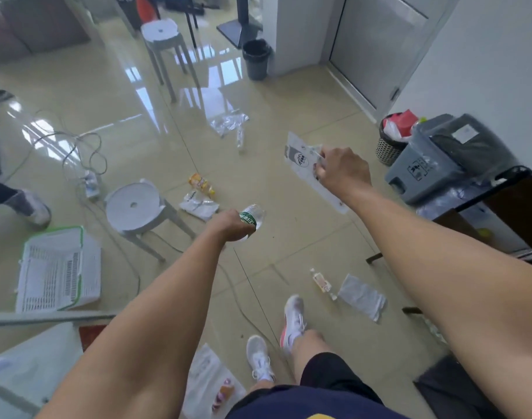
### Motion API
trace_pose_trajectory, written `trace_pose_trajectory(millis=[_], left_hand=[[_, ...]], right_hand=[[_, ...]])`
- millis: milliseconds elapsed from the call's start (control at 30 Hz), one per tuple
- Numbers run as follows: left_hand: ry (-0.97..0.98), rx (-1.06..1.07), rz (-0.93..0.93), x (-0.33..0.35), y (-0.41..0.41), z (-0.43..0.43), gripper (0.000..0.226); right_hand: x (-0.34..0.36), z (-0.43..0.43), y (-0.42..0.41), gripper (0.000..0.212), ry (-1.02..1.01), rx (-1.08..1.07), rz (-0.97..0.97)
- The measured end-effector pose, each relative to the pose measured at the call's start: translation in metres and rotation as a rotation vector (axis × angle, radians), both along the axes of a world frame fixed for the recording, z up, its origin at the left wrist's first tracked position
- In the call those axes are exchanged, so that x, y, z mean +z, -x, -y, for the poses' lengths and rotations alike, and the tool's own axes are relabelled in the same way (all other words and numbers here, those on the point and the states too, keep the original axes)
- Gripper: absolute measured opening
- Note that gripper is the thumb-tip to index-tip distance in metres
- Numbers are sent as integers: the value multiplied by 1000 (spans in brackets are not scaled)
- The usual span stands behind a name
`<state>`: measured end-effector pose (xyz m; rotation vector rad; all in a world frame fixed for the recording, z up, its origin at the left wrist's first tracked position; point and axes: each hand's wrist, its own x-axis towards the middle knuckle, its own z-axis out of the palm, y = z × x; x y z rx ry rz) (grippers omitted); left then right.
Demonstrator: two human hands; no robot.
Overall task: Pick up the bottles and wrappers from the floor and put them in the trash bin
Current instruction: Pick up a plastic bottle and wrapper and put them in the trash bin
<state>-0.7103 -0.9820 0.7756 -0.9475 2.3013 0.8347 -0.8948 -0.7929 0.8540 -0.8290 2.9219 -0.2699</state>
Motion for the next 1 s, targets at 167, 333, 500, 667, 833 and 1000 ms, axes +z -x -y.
trace_pose_trajectory(millis=[167,333,500,667,833,1000], left_hand=[[11,-49,24,-11,100,56,49],[37,-85,2,-32,240,129,59],[-9,-18,21,-33,377,216,61],[-30,47,-20,-14,473,301,70],[-70,88,-18,-28,559,390,63],[-118,99,11,-49,645,488,60]], right_hand=[[-20,51,101,19,19,-54,40],[-53,115,239,17,80,-91,90],[-58,168,380,21,25,-114,143],[-32,253,502,23,36,-93,98],[-34,363,595,22,63,-61,113],[-54,463,674,24,-5,-90,171]])
